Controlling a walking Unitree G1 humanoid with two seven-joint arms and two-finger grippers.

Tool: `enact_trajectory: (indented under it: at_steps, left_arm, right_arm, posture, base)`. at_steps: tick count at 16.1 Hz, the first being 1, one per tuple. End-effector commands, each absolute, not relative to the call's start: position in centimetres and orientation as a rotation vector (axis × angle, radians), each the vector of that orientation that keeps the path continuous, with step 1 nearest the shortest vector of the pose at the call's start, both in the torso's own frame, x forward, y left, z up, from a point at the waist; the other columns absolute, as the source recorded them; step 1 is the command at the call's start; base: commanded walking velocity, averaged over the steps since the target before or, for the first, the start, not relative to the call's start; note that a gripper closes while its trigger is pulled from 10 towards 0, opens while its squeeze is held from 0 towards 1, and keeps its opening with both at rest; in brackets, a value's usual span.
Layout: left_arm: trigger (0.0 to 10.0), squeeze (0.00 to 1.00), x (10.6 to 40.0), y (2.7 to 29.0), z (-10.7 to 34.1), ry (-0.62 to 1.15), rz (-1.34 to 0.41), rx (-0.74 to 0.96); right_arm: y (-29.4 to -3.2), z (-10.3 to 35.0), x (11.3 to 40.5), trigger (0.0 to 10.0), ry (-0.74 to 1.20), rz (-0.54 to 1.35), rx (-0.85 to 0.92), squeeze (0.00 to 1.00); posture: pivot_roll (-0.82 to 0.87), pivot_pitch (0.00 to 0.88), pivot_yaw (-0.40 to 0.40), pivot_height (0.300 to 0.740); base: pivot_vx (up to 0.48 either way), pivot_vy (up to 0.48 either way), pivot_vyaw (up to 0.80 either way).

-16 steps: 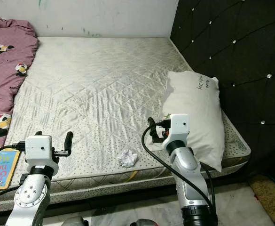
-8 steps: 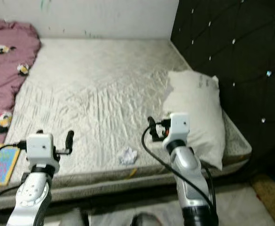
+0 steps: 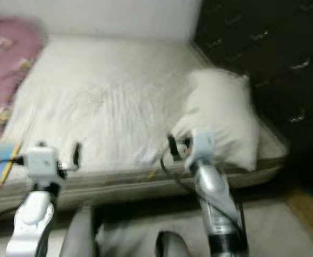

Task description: Clean up the room

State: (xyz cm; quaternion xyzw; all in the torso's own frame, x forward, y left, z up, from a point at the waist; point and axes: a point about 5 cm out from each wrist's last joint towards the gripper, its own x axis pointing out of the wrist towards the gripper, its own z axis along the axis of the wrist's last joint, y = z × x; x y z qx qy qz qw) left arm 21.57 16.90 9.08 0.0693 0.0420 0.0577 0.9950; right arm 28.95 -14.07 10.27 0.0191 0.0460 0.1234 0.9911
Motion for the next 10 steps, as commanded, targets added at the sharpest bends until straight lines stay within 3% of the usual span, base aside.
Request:
enact_trajectory:
  at_steps: [1,3,6,10]
  left_arm:
    - [10.0,0.00,22.0,16.9,9.5,0.075,0.111,0.139]
    - [10.0,0.00,22.0,17.3,9.9,0.067,0.129,0.137]
    - [10.0,0.00,21.2,17.2,9.4,0.084,0.116,0.118]
    - [10.0,0.00,21.2,16.5,9.5,0.086,0.084,0.091]
  right_arm:
    - [-13.7,10.4,29.0,10.0,0.081,0.287,0.008,0.00]
    - [-13.4,10.7,29.2,10.0,0.068,0.317,0.008,0.00]
    - [-13.1,10.3,29.0,10.0,0.079,0.340,-0.002,0.00]
    - [-12.7,10.2,28.8,10.0,0.068,0.382,-0.044,0.00]
  posture:
    - [0.04,0.000,-0.089,0.641]
    - [0.05,0.000,-0.091,0.641]
    - [0.05,0.000,-0.095,0.641]
    - [0.05,0.000,-0.093,0.641]
  base:
    - [0.000,0.000,0.00]
    - [0.000,0.000,0.00]
    - [0.000,0.000,0.44]
    - [0.364,0.000,0.00]
